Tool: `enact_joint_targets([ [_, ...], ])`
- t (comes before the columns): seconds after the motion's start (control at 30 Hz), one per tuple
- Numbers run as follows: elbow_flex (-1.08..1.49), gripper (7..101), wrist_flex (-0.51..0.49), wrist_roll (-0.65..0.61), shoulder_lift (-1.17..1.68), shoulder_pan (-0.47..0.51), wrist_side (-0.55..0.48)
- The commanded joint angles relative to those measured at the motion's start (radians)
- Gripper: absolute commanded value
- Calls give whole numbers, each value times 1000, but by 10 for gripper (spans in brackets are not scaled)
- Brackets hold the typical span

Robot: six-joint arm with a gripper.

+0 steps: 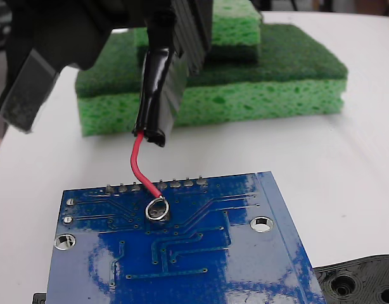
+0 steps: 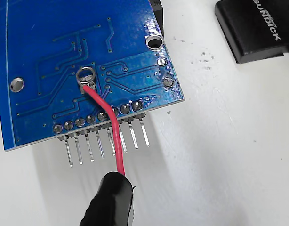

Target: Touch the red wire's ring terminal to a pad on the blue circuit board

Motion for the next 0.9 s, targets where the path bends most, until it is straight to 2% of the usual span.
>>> enact_joint_targets([
  [0.03,-3,1003,-3,0,8,-2,2],
  [0.9,6,1003,-9,5,5,2,0],
])
